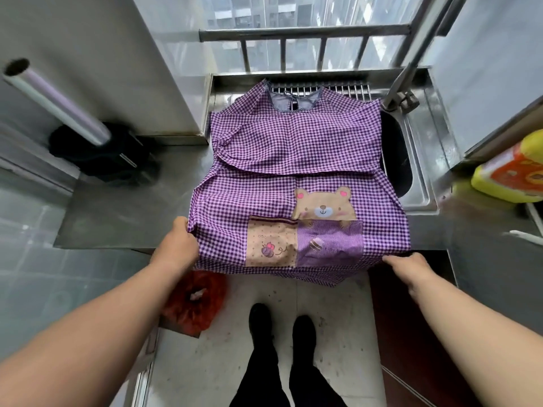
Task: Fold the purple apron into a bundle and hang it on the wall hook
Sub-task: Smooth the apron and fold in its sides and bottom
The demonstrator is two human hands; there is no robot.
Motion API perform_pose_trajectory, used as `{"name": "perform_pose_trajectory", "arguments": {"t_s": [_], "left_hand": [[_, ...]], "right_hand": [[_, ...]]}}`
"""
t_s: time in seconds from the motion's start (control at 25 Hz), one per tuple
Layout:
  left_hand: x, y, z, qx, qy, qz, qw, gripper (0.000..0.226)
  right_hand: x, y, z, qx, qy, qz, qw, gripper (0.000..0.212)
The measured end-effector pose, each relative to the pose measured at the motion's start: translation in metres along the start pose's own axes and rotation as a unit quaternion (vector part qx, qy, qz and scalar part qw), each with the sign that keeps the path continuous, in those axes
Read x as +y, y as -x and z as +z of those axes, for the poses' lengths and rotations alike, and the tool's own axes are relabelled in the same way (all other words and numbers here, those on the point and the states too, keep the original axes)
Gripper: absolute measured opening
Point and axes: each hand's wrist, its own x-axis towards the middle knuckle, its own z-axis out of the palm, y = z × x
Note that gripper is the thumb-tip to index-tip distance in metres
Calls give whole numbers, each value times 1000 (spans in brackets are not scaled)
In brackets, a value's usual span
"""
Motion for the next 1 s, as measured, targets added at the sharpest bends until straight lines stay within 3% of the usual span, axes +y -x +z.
{"name": "perform_pose_trajectory", "arguments": {"t_s": [0.24, 0.32, 0.36, 0.44, 0.48, 0.52, 0.56, 0.64, 0.72, 0.76, 0.88, 0.92, 1.0], "left_hand": [[17, 3, -17, 17, 6, 18, 1000, 18], [18, 5, -17, 3, 36, -26, 999, 24], [19, 5, -19, -25, 97, -71, 992, 39], [26, 12, -31, -169, 315, -141, 923, 59], [27, 15, -38, -221, 386, -152, 883, 48], [22, 18, -41, -262, 415, -149, 859, 32], [15, 22, -41, -293, 399, -135, 858, 22], [-3, 27, -29, -317, 269, -116, 902, 11], [-13, 28, -20, -310, 207, -105, 922, 17], [-8, 31, -23, -308, 212, -92, 923, 16], [15, 47, -37, -310, 372, -63, 872, 27], [15, 50, -40, -308, 384, -58, 869, 36], [6, 57, -31, -340, 325, -32, 882, 50]], "right_hand": [[-1, -2, -2, -56, -58, -34, 996, 30], [-11, 13, -11, -70, -44, -65, 994, 22], [-22, 23, -18, -69, -45, -87, 993, 23], [-49, 32, -36, -110, -187, -96, 971, 35], [-60, 32, -47, -154, -269, -94, 946, 47], [-63, 33, -56, -198, -276, -92, 936, 59], [-60, 39, -65, -222, -221, -102, 944, 65], [-37, 53, -66, -246, -38, -118, 961, 50], [-24, 63, -60, -247, 58, -137, 958, 36], [-29, 69, -61, -239, 50, -140, 960, 34], [-62, 86, -76, -286, -194, -39, 938, 41], [-65, 90, -80, -300, -219, -27, 928, 46], [-49, 101, -80, -342, -131, -25, 930, 58]]}}
